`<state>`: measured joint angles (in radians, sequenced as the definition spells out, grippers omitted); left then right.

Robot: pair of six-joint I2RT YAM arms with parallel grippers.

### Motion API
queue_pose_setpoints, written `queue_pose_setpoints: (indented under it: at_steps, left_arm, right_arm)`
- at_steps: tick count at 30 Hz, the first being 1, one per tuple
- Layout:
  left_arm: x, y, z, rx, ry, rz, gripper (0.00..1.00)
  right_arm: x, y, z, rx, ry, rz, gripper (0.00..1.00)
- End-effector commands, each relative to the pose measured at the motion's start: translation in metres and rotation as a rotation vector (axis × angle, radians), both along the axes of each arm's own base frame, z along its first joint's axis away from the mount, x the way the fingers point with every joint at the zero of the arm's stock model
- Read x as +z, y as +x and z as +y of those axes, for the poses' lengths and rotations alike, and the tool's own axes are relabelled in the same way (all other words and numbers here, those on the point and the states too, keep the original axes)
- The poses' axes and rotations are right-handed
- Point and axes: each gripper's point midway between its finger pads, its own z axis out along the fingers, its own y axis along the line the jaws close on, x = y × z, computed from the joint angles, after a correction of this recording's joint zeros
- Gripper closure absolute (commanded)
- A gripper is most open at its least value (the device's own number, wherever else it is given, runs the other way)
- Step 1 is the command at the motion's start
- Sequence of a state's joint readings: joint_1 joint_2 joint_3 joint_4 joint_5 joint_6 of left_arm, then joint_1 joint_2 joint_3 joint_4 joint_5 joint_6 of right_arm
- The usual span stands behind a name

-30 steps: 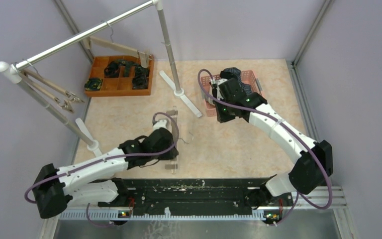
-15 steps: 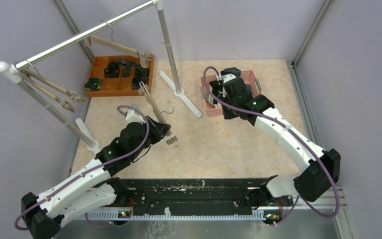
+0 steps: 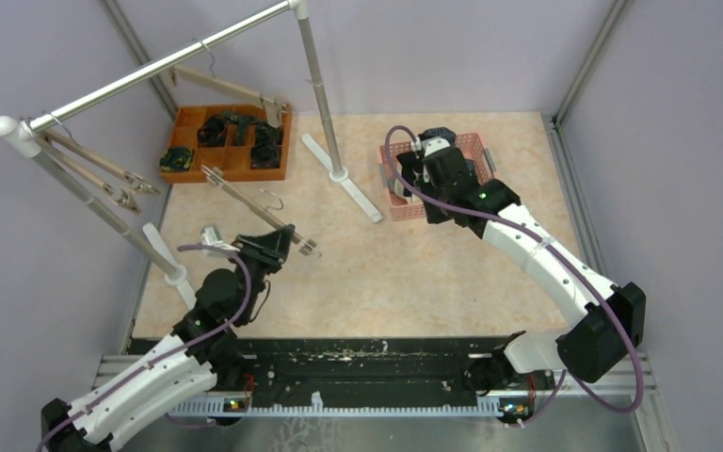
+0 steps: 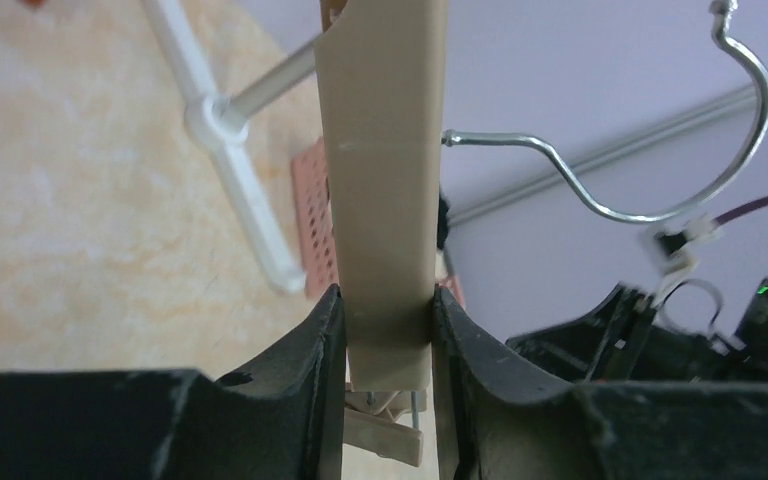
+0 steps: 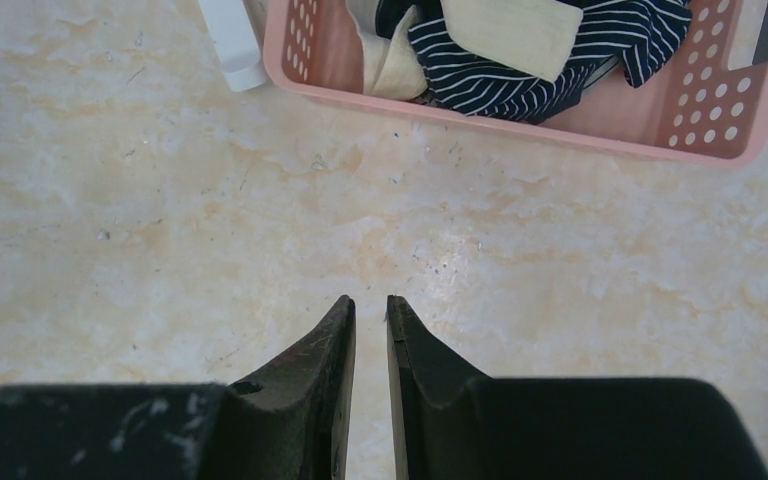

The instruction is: Remove the underwear clipped to the hanger

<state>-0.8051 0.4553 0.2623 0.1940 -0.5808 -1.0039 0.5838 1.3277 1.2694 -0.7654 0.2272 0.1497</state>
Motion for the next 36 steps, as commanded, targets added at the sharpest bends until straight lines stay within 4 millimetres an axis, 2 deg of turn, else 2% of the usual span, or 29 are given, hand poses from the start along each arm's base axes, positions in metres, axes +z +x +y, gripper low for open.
queue_pose_setpoints:
  at_steps: [1,5,9,12,14,18,22,25,29,31,36]
  left_arm:
    - [0.090,0.008,0.034,0.179,-0.032,-0.214,1.00]
    - [0.139,0.007,0.056,0.281,0.020,-0.277,1.00]
    - [0.190,0.014,0.062,0.339,0.106,-0.294,1.00]
    - [0.211,0.022,0.062,0.390,0.136,-0.324,1.00]
    - [0.219,0.027,0.062,0.418,0.124,-0.345,1.00]
    - [0.215,0.044,0.053,0.408,0.099,-0.339,1.00]
    - [0.192,0.057,0.039,0.329,0.032,-0.300,1.00]
    - [0.182,0.060,0.026,0.229,-0.090,-0.349,1.00]
    - [0.185,0.068,0.013,0.094,-0.203,-0.400,1.00]
    - [0.188,0.072,0.014,0.062,-0.249,-0.414,1.00]
    - [0.203,0.080,0.033,0.008,-0.342,-0.507,1.00]
  right_arm:
    - [0.018,0.012,0.003,-0.005,0.034,-0.068,0.81]
    - [0.019,0.014,0.001,-0.012,0.022,-0.069,0.81]
    - [0.019,0.015,0.003,-0.005,0.021,-0.068,0.81]
    - [0.020,0.015,0.004,0.001,0.027,-0.068,0.81]
    - [0.020,0.014,0.003,0.001,0.025,-0.072,0.81]
    - [0.025,0.014,-0.003,-0.013,0.008,-0.091,0.81]
    - [0.028,0.013,-0.010,-0.029,-0.012,-0.110,0.81]
    - [0.026,0.012,-0.014,-0.037,-0.022,-0.114,0.80]
    - [0.024,0.011,-0.013,-0.032,-0.020,-0.109,0.80]
    - [0.022,0.010,-0.014,-0.033,-0.025,-0.108,0.80]
    - [0.020,0.009,-0.021,-0.053,-0.051,-0.110,0.80]
